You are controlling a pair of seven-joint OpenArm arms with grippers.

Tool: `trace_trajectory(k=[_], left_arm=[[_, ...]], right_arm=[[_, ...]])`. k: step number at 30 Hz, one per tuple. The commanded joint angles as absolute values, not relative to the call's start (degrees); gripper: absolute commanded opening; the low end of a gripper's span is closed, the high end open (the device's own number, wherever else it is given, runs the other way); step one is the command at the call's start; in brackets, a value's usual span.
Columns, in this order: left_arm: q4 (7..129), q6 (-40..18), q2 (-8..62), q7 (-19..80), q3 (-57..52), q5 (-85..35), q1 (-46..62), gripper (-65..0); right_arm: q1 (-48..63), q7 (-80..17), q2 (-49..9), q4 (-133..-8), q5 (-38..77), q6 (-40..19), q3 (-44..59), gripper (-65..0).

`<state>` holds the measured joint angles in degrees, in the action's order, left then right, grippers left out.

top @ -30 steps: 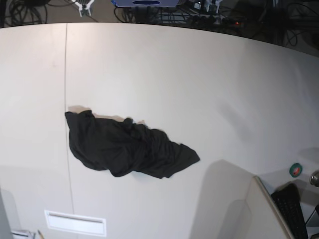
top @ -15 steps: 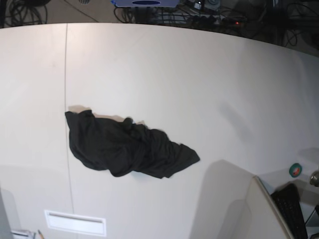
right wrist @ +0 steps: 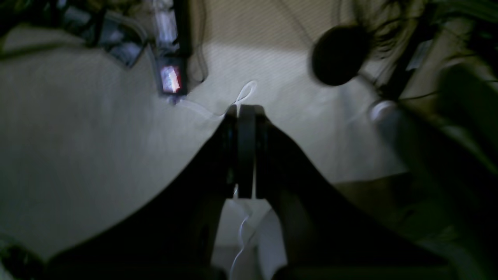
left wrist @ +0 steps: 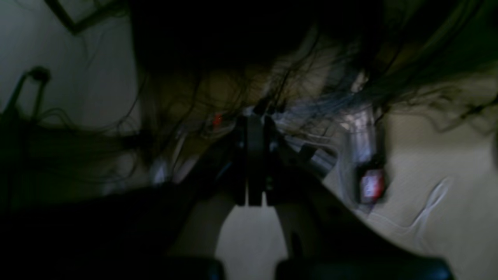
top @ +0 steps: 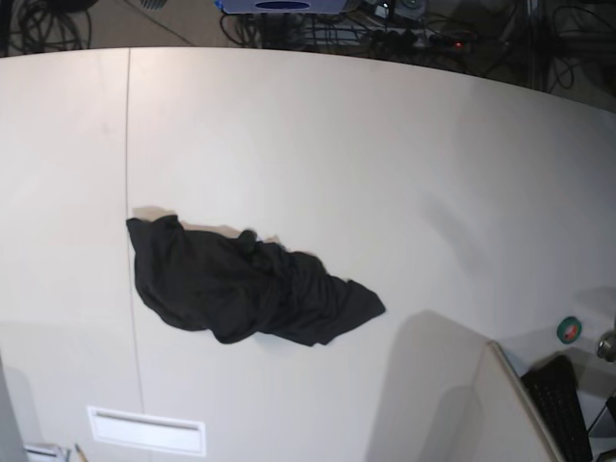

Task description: Layout the t-shirt on the table in an organized manner, then fold the t-shirt properly

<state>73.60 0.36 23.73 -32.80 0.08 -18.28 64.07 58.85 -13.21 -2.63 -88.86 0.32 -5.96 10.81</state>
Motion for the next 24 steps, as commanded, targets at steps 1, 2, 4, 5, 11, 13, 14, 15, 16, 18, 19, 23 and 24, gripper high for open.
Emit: trace_trajectory(k=[1,2,4,5,11,13,14,15,16,18,19,23,24], left_arm=[[77.3,0.3,24.7,-34.1,0.0,-19.3,66.2,-65.0],[80.4,0.3,25.4,-34.1,0.0,-19.5,67.6,-65.0],[85.4,0.3,25.8,-34.1,-0.1,-19.4,69.8,-65.0],[87.0,0.3,25.8,-34.1,-0.1,-19.4,70.4,-65.0],[93.5,0.5,26.4,-30.3,-0.2,-19.8,65.3,-65.0],[96.2,0.6,26.2,-23.5,-0.7,-19.9,60.6,-65.0],[97.4,0.6,26.1,-19.8,-1.8,-19.9,58.6,-65.0],[98.8,0.6,25.1,-16.0,-2.4,-19.9,56.7,-65.0],[100.1,0.6,23.6,-13.1,-2.8,-19.9,54.6,-65.0],[102.9,0.6,19.8,-8.0,-4.0,-19.5,51.0,-65.0],[103.5,0.6,18.9,-6.0,-4.7,-19.5,48.9,-63.7],[104.4,0.6,16.9,0.9,-5.5,-19.3,39.1,-56.8],[104.7,0.6,16.7,3.2,-5.6,-19.3,36.4,-56.6]], right_arm=[[60.1,-14.3,-2.6,-92.8,0.6,-6.2,11.7,-65.0],[60.6,-17.0,-2.6,-96.5,0.6,-6.2,12.7,-65.0],[61.7,-21.2,-2.6,-103.4,0.6,-6.3,14.4,-65.0],[62.0,-22.1,-2.6,-106.1,0.6,-6.3,14.6,-65.0],[54.7,-22.3,-3.1,-116.4,0.4,-6.4,9.9,-65.0],[48.3,-22.7,-2.9,-116.1,0.2,-6.4,7.4,-65.0],[45.5,-23.1,-2.6,-116.0,0.2,-6.4,6.0,-65.0],[43.1,-23.7,-2.5,-116.0,0.2,-6.4,4.2,-65.0],[41.2,-24.0,-2.5,-116.0,0.2,-6.4,2.1,-65.0],[36.7,-24.0,-2.6,-116.0,0.2,-6.3,-1.5,-65.0],[33.3,-24.0,-2.6,-115.6,0.2,-6.3,-3.0,-65.0],[21.3,-26.7,-2.7,-113.5,0.2,-6.2,-10.1,-43.7],[18.1,-28.6,-2.8,-112.7,0.2,-6.2,-11.8,-32.7]])
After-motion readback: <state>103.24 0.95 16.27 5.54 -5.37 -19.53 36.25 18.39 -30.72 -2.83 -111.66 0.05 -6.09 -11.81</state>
